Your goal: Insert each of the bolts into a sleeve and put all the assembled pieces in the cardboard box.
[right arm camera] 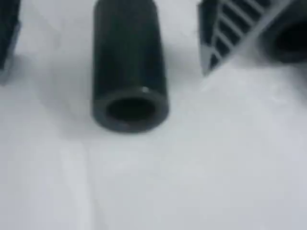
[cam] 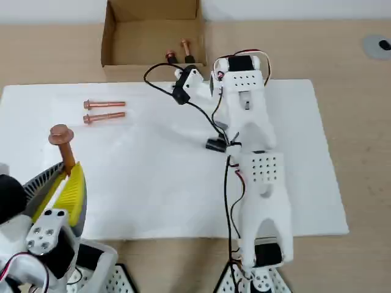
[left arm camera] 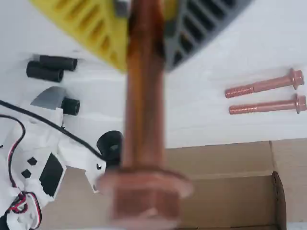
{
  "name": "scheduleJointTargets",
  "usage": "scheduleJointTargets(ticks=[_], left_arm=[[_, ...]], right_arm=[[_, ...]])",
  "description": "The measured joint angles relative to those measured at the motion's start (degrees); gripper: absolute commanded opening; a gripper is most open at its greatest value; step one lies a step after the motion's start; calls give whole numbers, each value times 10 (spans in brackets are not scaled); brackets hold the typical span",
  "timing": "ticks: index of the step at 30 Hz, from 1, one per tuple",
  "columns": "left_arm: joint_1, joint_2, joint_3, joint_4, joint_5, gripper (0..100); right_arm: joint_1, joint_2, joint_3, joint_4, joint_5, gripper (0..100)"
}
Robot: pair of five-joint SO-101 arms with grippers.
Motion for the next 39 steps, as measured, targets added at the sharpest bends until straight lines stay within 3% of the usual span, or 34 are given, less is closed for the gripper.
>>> scheduleJointTargets(ticks=[5,18,39], left_arm=[[0,0,0,0,0,6],[0,0,0,0,0,6],[0,0,0,0,0,6]], right_arm=[[5,-1,-3,-3,0,32],[2,-23,-32,3,-62,27],[1,-300,-31,4,-167,27]])
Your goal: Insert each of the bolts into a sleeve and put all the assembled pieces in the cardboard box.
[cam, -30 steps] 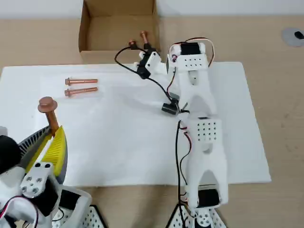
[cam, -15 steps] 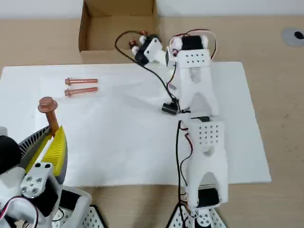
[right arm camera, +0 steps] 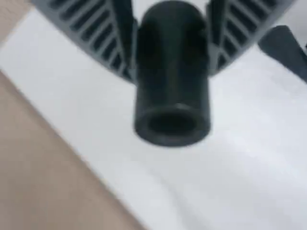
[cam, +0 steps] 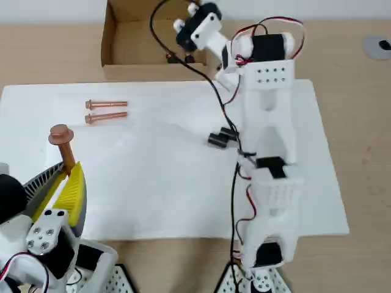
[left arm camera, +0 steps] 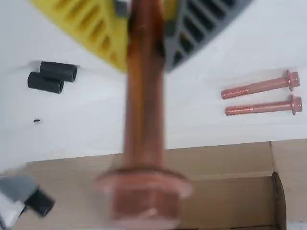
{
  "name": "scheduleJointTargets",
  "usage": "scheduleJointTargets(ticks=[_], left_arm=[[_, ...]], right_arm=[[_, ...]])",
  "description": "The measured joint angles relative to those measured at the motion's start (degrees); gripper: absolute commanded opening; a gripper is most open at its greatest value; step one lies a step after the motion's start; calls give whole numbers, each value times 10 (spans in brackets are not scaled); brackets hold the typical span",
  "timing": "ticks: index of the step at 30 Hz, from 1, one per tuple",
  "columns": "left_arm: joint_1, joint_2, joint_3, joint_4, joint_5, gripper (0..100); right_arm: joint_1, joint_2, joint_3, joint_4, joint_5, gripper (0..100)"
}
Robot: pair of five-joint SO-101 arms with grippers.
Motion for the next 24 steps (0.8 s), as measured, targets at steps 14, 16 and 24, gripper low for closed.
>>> scheduleJointTargets(ticks=[14,16,24], left_arm=[[0,0,0,0,0,6],[0,0,0,0,0,6],[0,0,0,-4,0,5]], right_arm=[[-79,-389,273,0,-66,29],[-108,-470,309,0,-68,27],[-171,-737,469,-34,-68,27]])
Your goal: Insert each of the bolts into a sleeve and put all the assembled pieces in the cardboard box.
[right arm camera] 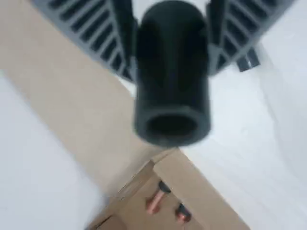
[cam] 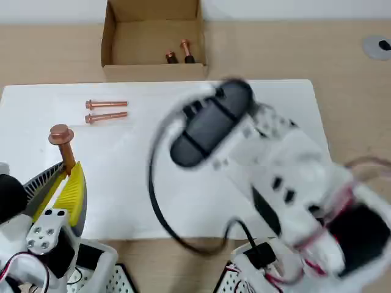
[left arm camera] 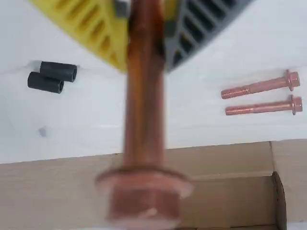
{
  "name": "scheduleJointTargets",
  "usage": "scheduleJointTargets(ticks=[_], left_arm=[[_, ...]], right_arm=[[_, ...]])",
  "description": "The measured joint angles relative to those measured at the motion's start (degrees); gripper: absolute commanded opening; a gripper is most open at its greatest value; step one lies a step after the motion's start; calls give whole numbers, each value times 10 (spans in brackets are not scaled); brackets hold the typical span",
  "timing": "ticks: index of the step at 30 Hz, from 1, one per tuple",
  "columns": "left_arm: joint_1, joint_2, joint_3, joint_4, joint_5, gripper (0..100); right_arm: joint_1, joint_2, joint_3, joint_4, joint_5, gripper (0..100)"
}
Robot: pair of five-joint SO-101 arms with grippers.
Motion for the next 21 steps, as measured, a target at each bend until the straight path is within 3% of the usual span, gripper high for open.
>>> scheduleJointTargets(ticks=[9,18,21], left_arm=[[0,0,-30,-7,-4,5],[0,0,-30,-11,-47,5],[0,0,-30,-37,-47,5]], right_arm=[[-2,-192,226,-78,-16,27],[-7,-315,425,-173,-291,26],[-50,-365,491,-222,-320,26]])
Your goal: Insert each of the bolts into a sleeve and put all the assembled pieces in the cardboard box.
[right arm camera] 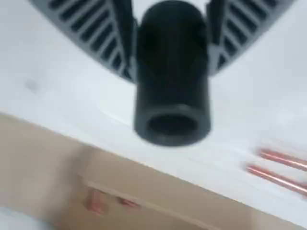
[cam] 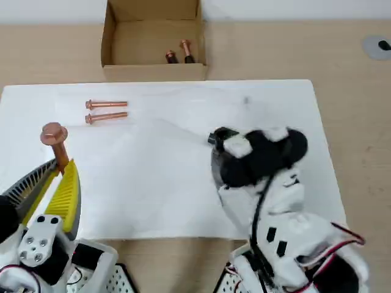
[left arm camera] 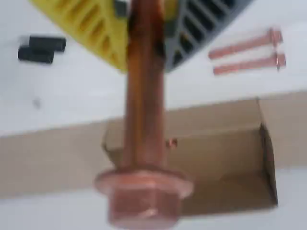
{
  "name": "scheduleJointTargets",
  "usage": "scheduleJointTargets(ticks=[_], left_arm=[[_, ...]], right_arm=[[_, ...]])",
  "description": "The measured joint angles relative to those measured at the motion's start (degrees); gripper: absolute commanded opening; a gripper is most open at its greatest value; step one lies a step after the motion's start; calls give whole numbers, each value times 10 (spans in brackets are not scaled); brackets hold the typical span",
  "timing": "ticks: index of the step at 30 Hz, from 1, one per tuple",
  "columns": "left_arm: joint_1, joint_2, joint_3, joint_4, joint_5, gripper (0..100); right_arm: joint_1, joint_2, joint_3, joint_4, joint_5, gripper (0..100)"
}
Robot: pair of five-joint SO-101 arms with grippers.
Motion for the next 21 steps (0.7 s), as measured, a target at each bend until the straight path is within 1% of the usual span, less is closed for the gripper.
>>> scheduleJointTargets(ticks=[4,9,16,19,21], left_arm=[[0,0,0,-38,0,5],[0,0,0,-66,0,5],[0,0,0,-66,0,5],[0,-1,18,-68,0,5],[0,-1,45,-68,1,5]], right_arm=[[-98,-62,96,-61,-8,26],[-200,-140,248,-180,-8,26],[-252,-189,426,-365,-8,26],[-264,-190,457,-415,-9,26],[-266,-190,464,-430,-9,26]])
